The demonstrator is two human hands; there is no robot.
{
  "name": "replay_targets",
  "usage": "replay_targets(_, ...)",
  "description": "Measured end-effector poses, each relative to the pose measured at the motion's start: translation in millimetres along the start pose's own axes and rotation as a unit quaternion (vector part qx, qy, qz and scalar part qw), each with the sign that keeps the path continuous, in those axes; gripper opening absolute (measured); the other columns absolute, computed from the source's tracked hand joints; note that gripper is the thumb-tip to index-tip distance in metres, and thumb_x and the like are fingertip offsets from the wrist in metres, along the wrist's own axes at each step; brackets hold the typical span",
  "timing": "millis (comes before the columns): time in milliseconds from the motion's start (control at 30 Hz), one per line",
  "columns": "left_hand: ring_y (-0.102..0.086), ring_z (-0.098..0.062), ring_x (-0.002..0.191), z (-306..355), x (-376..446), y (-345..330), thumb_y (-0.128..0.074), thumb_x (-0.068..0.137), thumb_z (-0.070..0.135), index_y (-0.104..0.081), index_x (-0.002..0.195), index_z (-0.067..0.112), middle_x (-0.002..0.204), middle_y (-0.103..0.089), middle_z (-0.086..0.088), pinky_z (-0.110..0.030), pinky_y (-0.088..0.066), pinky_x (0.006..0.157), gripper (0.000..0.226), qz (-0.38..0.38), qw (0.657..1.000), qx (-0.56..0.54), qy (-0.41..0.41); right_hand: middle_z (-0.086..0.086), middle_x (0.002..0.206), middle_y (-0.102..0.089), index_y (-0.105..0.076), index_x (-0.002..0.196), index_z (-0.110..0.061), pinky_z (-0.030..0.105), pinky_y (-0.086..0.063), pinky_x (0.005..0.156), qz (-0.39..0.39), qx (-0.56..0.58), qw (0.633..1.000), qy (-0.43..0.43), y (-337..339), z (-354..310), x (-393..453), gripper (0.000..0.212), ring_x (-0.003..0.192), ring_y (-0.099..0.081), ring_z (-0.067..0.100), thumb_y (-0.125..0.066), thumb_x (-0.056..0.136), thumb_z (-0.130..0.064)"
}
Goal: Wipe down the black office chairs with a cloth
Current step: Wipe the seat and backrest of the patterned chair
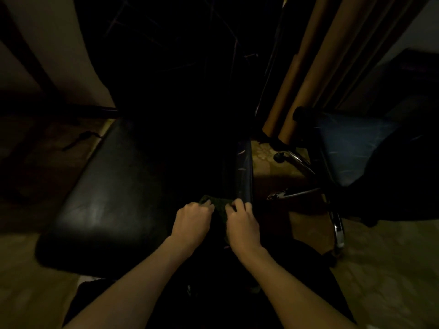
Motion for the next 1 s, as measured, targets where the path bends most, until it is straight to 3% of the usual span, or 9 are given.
replay_targets(100, -0.067, -0.017, 0.062, 9.8, -30.3, -2.4, -0.072, 0.082, 0.020, -0.075, 0.092, 0.023, 0.098, -0.075, 0.006, -0.028, -0.050, 0.045, 0.011, 0.005, 1.000, -0.017, 0.002, 0.006, 0.138, -0.036, -0.040, 0.143, -0.012, 0.031, -0.041, 0.096, 0.008, 0.002, 1.000, -0.009, -2.8, -1.9, -29.2, 0.045, 0.122, -0.036, 0.026, -0.047, 0.098, -0.010)
replay_targets(267, -0.065, -0.017, 0.051, 28.7, -75.0, -9.1, -0.088, 0.061, 0.012, -0.077, 0.087, 0.020, 0.101, -0.075, 0.004, -0.026, -0.051, 0.037, 0.029, 0.045, 0.997, -0.059, 0.004, 0.004, 0.141, -0.037, -0.039, 0.145, -0.014, 0.031, -0.044, 0.098, 0.023, 0.026, 0.999, -0.017, -19.5, 3.1, -78.9, 0.052, 0.122, -0.038, 0.024, -0.054, 0.095, -0.012)
replay_targets(367, -0.067, -0.017, 0.056, 39.4, -94.0, -16.7, -0.088, 0.061, 0.012, -0.077, 0.096, 0.021, 0.108, -0.074, 0.005, -0.028, -0.053, 0.040, 0.037, 0.044, 0.996, -0.076, 0.011, 0.006, 0.125, -0.054, -0.059, 0.129, -0.011, 0.035, -0.057, 0.081, 0.065, 0.053, 0.996, -0.038, -35.1, 10.2, -104.7, 0.058, 0.107, -0.054, 0.026, -0.078, 0.074, -0.006)
replay_targets(467, -0.067, -0.017, 0.058, 46.7, -99.4, -18.0, -0.089, 0.060, 0.011, -0.077, 0.099, 0.020, 0.109, -0.073, 0.005, -0.027, -0.053, 0.041, 0.041, 0.053, 0.995, -0.079, 0.018, 0.006, 0.113, -0.061, -0.068, 0.115, -0.009, 0.031, -0.059, 0.067, 0.085, 0.068, 0.993, -0.043, -38.6, 14.8, -110.7, 0.059, 0.094, -0.061, 0.024, -0.088, 0.060, -0.004)
replay_targets(767, -0.061, -0.012, 0.053, 51.6, -63.6, -21.3, -0.088, 0.060, 0.009, -0.077, 0.103, 0.022, 0.115, -0.071, 0.007, -0.019, -0.045, 0.037, 0.046, 0.057, 0.996, -0.064, 0.029, 0.007, 0.107, -0.066, -0.072, 0.108, -0.007, 0.031, -0.059, 0.066, 0.077, 0.059, 0.993, -0.068, -26.2, 30.5, -74.0, 0.061, 0.087, -0.063, 0.025, -0.092, 0.050, -0.005)
replay_targets(1000, -0.063, -0.017, 0.052, 51.7, -4.1, -19.9, -0.083, 0.073, 0.025, -0.077, 0.098, 0.020, 0.112, -0.072, 0.004, -0.024, -0.048, 0.038, 0.025, 0.072, 0.993, -0.072, 0.055, 0.009, 0.106, -0.066, -0.072, 0.104, -0.006, 0.035, -0.057, 0.065, 0.077, 0.029, 0.995, -0.047, -15.7, 47.4, -11.9, 0.041, 0.084, -0.059, 0.028, -0.086, 0.066, -0.014)
Point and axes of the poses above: each hand's wrist, its own x-axis towards the middle knuckle, its own y-axis out of the back of the hand, z = x × y, the point moved 6 cm from there along x, towards the middle knuckle
